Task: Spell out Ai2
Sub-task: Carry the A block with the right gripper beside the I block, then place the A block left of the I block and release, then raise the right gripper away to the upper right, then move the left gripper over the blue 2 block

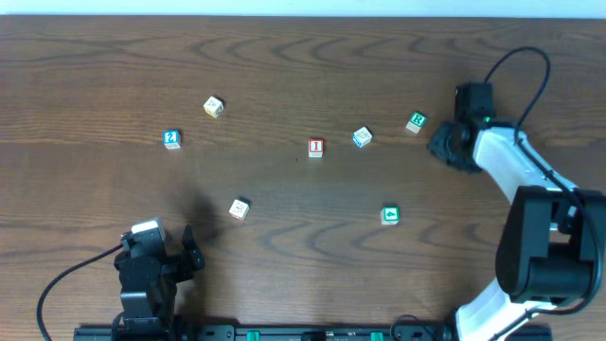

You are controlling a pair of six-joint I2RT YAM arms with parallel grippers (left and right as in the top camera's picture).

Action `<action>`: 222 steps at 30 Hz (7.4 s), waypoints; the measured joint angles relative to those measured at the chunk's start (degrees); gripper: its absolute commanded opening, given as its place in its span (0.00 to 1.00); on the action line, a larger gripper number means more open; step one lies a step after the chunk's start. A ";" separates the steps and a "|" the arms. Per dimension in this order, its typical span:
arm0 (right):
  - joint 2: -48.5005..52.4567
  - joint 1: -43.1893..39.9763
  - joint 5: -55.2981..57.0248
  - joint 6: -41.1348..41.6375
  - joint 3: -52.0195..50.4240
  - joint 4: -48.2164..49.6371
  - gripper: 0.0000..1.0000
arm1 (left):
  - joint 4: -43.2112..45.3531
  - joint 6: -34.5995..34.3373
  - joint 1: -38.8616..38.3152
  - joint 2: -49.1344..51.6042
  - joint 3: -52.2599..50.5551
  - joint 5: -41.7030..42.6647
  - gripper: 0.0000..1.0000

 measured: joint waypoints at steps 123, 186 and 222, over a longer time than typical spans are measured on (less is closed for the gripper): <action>29.77 39.95 -2.78 5.49 44.24 -24.65 0.38 | -0.02 0.00 0.00 0.00 0.00 0.00 0.95; 28.89 39.82 0.44 -13.84 90.29 -43.45 0.75 | -0.02 0.00 0.00 0.00 0.00 0.00 0.95; -3.63 18.32 -14.19 -27.28 49.90 -31.69 0.83 | 16.04 -13.35 0.00 6.19 7.39 18.80 0.95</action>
